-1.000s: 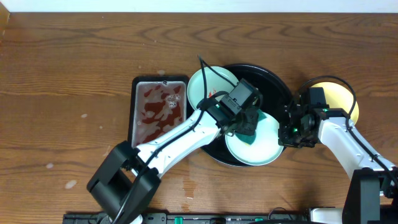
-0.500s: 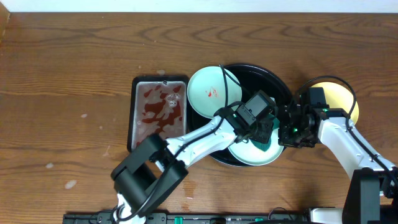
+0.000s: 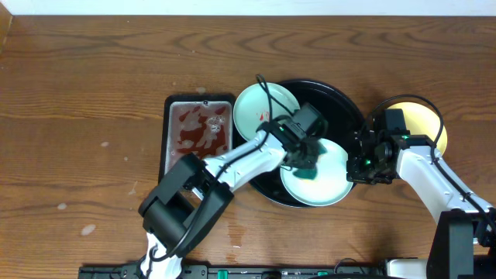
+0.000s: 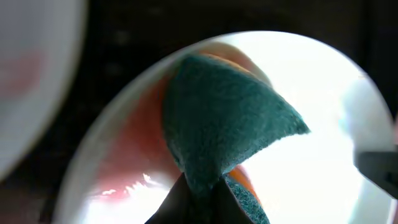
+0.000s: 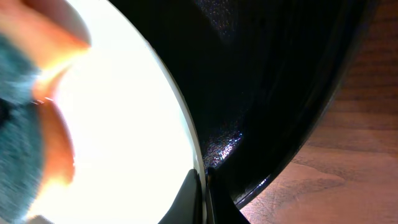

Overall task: Clean dirty plates on tray and stack at the side
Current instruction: 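Scrub the pale green plate with the sponge while right gripper holds it, then return the sponge with the left gripper to the soapy tray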

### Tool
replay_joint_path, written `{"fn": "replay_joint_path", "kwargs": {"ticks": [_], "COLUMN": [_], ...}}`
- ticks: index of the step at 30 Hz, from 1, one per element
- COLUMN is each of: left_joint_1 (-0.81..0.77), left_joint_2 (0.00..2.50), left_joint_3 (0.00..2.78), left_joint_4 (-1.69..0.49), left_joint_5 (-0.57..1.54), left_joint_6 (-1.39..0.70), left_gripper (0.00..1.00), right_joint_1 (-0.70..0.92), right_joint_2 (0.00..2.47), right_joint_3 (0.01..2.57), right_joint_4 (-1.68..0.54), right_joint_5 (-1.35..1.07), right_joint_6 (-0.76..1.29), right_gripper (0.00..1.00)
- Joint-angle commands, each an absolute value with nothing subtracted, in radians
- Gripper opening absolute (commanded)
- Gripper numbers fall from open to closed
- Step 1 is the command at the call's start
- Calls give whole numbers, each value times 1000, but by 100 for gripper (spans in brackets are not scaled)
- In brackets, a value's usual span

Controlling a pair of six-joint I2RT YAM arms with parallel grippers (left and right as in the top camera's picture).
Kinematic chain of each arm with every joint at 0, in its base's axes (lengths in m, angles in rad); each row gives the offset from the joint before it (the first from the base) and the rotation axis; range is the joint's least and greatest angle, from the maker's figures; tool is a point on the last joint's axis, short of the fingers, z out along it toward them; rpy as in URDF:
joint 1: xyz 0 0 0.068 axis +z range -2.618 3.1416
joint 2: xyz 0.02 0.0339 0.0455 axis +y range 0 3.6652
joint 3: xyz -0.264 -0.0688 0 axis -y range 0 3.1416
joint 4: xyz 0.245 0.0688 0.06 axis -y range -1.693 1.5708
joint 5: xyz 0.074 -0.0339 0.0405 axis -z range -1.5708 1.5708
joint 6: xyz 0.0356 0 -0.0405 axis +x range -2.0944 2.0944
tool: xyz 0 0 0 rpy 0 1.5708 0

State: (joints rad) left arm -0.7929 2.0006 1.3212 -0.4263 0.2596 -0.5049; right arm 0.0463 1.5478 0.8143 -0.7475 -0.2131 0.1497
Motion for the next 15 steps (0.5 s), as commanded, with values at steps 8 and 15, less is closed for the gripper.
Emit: {"fn": "replay_joint_path", "kwargs": {"ticks": [8, 15], "left_joint_1": [-753, -751], "left_joint_2": [1887, 1720], "left_joint_3": [1313, 1313], "left_joint_4": [-509, -594], "left_joint_5": [183, 183], "left_joint_6": [-491, -490], "left_gripper": [7, 8], "right_joint_1": [54, 54], "right_joint_2": [1558, 1558], "right_joint_3": [803, 803], "right_joint_4": [-759, -757], "right_joint_5": [-184, -184], "right_joint_6": [152, 152], "right_gripper": [1, 4]}}
